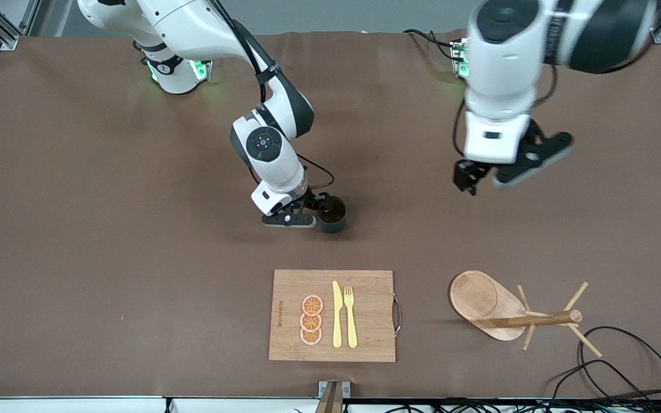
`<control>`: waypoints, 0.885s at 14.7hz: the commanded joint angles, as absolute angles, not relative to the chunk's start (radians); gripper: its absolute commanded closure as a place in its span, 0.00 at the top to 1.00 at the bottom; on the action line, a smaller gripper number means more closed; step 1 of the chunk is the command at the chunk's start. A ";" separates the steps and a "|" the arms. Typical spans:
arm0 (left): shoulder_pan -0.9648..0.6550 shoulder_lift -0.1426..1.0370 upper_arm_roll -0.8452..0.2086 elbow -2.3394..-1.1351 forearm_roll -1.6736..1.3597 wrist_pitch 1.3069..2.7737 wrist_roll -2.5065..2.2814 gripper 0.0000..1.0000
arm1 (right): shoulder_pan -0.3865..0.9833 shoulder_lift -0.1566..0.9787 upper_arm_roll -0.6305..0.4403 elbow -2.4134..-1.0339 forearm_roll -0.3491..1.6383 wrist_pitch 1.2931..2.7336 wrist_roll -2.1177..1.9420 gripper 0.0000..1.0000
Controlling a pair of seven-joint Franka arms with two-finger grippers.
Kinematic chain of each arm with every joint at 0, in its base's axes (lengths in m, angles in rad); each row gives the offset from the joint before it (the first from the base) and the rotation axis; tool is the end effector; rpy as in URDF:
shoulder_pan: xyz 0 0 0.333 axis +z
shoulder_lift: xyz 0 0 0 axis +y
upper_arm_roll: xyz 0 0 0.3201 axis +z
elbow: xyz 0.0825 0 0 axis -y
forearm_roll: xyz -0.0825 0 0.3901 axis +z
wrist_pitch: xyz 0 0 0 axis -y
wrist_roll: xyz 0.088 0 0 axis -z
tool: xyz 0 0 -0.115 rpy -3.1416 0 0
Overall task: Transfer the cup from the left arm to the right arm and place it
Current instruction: 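Grasp the mug rim with the right gripper while the left gripper withdraws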
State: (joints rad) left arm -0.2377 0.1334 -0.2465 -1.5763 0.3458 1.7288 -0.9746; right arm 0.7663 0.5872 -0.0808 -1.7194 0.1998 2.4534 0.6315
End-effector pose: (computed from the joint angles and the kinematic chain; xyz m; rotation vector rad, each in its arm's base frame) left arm 0.5615 -0.2473 0.5607 -2.8375 -0.6376 -0.3280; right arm 0.5334 0.4450 0.2534 -2.9716 0.1102 -0.0909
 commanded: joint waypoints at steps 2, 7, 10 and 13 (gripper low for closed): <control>-0.218 0.133 -0.252 -1.516 0.314 1.710 -0.887 1.00 | 0.793 0.601 -0.092 -1.712 0.216 2.459 0.614 0.89; -0.195 0.130 -0.245 -1.467 0.258 1.646 -0.772 1.00 | 0.792 0.611 -0.092 -1.712 0.167 2.459 0.601 0.32; -0.190 0.115 -0.223 -1.453 0.224 1.597 -0.634 1.00 | 0.790 0.611 -0.092 -1.713 0.167 2.448 0.604 0.00; -0.134 0.084 -0.219 -1.454 0.164 1.594 -0.447 1.00 | 0.763 0.598 -0.095 -1.713 0.166 2.418 0.597 0.00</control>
State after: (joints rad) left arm -0.1723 0.1180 -0.2190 -1.4547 0.2083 1.6140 -0.5495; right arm 0.7830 0.6082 -0.0895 -1.7125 0.1781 2.4482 0.6088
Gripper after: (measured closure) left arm 0.000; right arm 0.952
